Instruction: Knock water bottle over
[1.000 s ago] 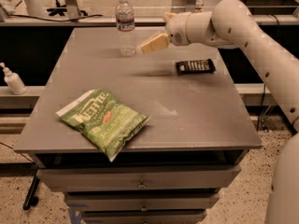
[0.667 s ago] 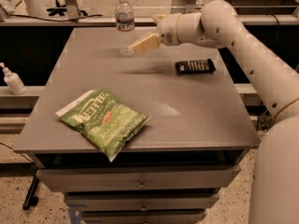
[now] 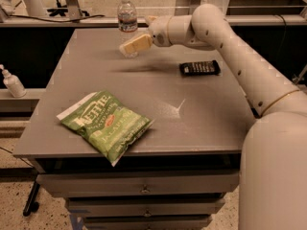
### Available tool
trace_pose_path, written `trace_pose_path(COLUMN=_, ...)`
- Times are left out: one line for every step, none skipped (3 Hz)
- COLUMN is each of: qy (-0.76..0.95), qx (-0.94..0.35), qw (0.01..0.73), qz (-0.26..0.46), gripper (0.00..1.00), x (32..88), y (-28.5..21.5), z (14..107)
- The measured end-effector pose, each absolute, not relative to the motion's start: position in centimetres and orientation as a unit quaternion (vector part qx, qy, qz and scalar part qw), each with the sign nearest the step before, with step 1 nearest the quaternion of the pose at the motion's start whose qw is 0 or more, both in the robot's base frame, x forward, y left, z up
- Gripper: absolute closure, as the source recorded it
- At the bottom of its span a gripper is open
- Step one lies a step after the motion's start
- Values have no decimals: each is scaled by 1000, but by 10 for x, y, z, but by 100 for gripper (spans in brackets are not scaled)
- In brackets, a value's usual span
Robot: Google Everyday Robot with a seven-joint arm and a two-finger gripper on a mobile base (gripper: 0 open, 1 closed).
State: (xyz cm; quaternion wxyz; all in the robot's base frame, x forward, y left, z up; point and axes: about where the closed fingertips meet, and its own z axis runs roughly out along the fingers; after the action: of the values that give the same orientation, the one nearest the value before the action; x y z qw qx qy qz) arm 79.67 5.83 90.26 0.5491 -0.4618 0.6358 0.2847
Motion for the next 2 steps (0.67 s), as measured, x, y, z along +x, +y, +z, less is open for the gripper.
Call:
trace_pose_path(qy=635, qx=-450, qw=558, qz=289, gripper=16, x=804, y=70, z=903)
trace_pose_path(qy=638, qx=-439, qw=565, qz=284, gripper=40, x=808, y=68, z=904)
